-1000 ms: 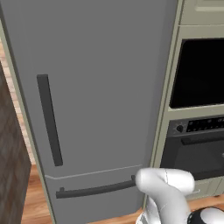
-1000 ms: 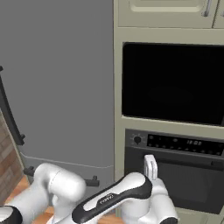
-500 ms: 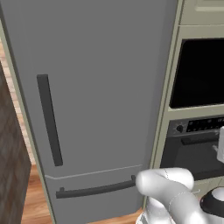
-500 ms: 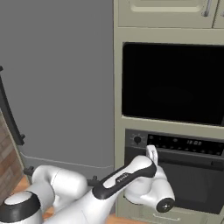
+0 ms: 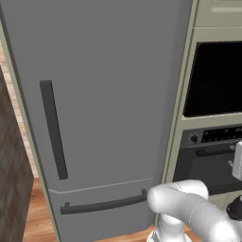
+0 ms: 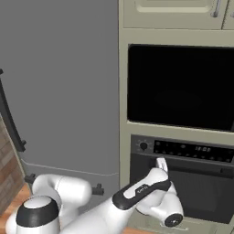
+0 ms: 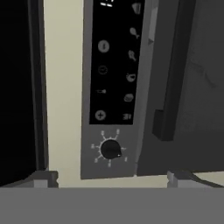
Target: Take the fish from the oven and place it on the plate on the counter.
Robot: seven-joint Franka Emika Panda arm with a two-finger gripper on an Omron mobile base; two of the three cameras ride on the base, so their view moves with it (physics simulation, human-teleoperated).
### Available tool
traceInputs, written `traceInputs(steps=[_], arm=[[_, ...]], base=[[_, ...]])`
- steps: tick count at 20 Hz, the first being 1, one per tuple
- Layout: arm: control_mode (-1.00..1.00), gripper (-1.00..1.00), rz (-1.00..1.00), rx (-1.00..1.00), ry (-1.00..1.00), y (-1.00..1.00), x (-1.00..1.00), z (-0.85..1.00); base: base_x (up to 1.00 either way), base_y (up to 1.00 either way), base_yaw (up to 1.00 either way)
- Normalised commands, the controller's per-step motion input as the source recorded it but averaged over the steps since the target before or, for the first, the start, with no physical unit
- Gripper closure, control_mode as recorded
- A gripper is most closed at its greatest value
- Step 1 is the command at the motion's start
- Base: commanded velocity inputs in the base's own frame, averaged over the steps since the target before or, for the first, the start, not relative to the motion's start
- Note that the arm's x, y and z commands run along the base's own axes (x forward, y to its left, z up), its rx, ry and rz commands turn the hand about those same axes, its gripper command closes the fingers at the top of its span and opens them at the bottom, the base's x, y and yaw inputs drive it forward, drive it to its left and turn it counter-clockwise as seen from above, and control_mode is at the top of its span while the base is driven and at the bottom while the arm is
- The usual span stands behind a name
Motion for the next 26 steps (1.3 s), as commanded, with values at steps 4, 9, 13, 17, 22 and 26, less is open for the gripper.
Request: traceInputs(steps=[4,9,13,17,22,26], arm=[[-1.00,-1.00,0.00,0.00,-0.03,-0.19,0.11,-0.43],[-1.00,-1.00,0.00,0.00,0.00,-0.02,0.30,-0.36],[-1.00,-1.00,0.00,0.00,0.00,-0.12,0.38,-0.05],[-1.00,-1.00,-0.02,0.00,0.00,-0.01,0.29,-0.08],[-1.00,-1.00,-0.02,0.00,0.00,-0.02,0.20,-0.18],[-1.00,-1.00,-0.02,0.00,0.00,0.00,0.31,-0.35]], base=[[0.00,0.00,0.00],[0.00,0.00,0.00],[0.00,0.00,0.00],[0.00,0.00,0.00],[0.00,0.00,0.00],[0.00,0.00,0.00]])
